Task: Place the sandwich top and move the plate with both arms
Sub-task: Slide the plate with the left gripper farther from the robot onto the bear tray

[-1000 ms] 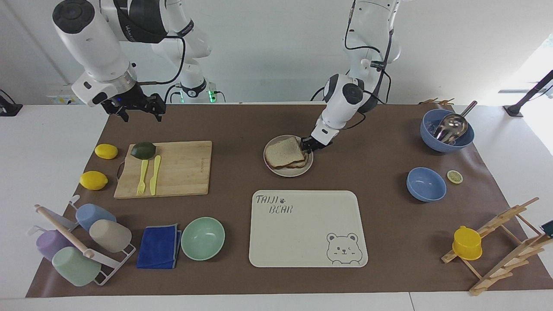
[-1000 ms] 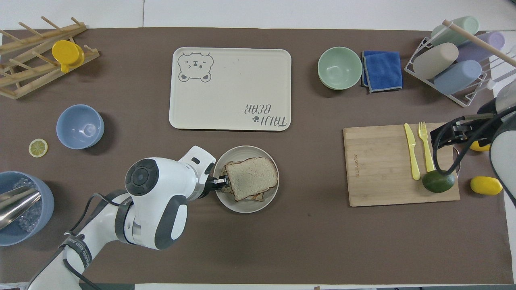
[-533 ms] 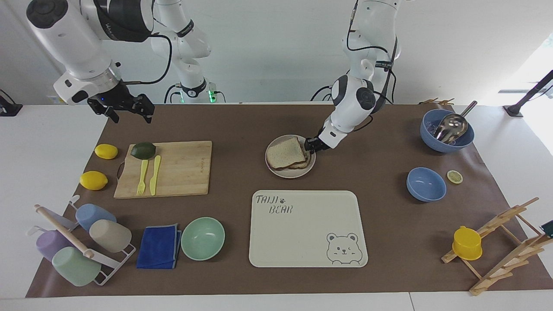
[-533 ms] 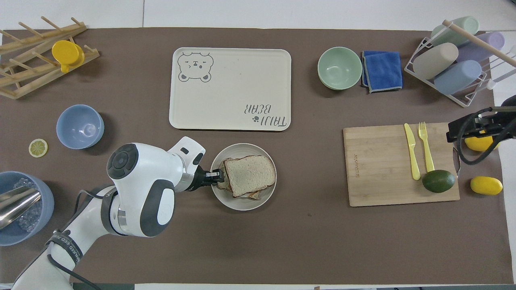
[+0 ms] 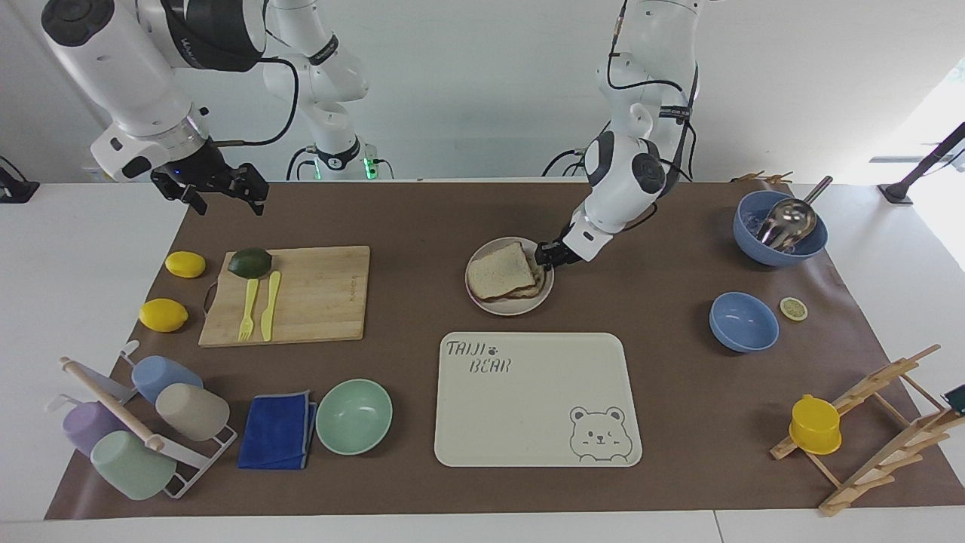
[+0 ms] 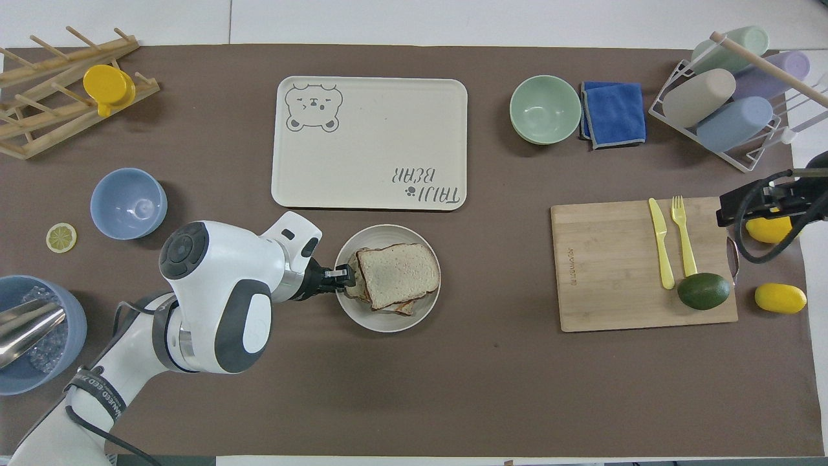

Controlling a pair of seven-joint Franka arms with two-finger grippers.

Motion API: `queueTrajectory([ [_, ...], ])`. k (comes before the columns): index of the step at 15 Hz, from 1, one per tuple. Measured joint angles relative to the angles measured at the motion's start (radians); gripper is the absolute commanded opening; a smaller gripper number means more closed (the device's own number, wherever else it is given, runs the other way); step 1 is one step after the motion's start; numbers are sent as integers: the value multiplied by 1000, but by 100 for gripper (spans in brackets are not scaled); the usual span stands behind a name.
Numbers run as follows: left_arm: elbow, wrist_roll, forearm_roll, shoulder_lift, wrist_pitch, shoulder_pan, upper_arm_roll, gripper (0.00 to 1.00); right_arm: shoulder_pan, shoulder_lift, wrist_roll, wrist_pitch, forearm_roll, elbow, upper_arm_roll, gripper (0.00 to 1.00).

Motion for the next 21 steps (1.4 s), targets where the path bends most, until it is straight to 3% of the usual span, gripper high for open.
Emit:
queueTrajectory([
  [10, 11, 113, -105, 0, -7, 17, 1, 0, 0, 0, -19, -6, -4, 2, 8, 100],
  [15, 63, 147, -112, 1, -99, 87, 3, 0, 0, 0, -19, -6, -13, 2, 8, 100],
  [21, 65, 181, -152, 2, -109, 98, 2, 0, 14, 0, -19, -7, -16, 5, 10, 100],
])
